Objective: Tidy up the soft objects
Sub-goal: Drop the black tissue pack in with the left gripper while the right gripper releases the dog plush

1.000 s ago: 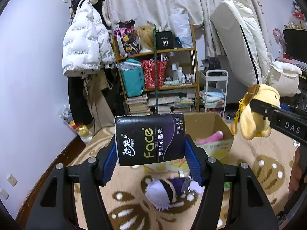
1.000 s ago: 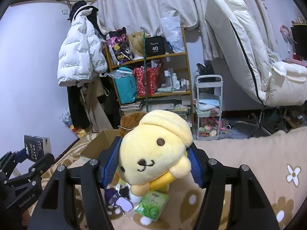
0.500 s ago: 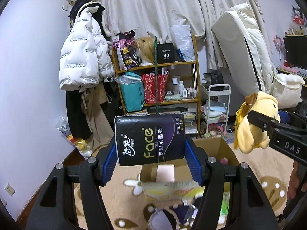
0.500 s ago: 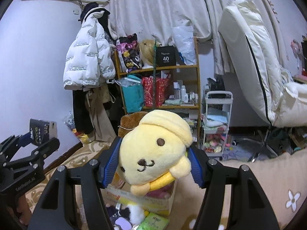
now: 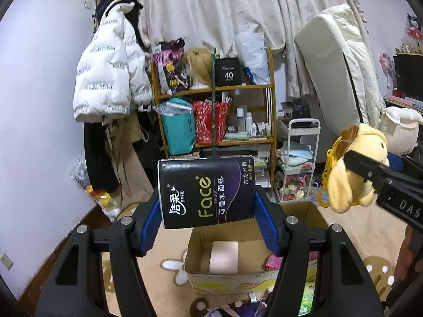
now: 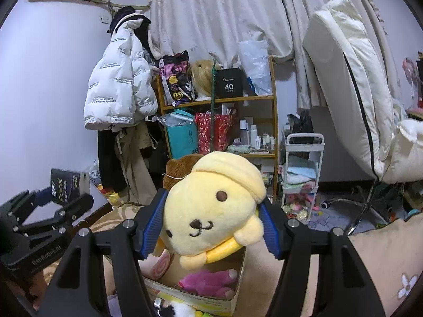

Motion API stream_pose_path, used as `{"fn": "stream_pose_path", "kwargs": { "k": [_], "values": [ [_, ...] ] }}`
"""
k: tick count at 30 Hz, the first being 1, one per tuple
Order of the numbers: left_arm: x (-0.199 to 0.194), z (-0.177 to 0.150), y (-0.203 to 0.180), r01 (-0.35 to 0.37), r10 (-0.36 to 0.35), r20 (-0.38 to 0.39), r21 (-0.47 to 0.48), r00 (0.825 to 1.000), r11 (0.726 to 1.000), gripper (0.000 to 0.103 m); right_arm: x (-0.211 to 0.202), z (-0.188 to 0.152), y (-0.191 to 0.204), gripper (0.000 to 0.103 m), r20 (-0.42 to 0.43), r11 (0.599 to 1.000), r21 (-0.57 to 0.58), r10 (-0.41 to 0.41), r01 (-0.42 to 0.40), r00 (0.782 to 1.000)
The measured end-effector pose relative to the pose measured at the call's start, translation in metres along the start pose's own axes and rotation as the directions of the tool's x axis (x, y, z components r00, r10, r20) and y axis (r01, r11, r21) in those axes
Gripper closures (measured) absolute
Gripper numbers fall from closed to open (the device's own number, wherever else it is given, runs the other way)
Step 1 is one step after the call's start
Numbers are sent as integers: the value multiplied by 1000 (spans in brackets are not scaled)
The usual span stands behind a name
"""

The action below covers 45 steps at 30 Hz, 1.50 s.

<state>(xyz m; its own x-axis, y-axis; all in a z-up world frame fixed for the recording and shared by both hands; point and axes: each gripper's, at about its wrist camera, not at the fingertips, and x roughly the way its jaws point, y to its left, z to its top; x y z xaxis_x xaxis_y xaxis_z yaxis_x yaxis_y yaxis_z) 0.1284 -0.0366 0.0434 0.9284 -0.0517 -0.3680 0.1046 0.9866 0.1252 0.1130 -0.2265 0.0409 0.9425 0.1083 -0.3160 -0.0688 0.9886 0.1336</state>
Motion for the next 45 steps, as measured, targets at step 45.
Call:
{"fn": "stream_pose_path", "kwargs": {
  "k": [45],
  "values": [
    [85,-56,-6,43,-42,-241,1,970,999,37,67,-70,-24,28,-235,994,93,72,-52,969]
  ]
}}
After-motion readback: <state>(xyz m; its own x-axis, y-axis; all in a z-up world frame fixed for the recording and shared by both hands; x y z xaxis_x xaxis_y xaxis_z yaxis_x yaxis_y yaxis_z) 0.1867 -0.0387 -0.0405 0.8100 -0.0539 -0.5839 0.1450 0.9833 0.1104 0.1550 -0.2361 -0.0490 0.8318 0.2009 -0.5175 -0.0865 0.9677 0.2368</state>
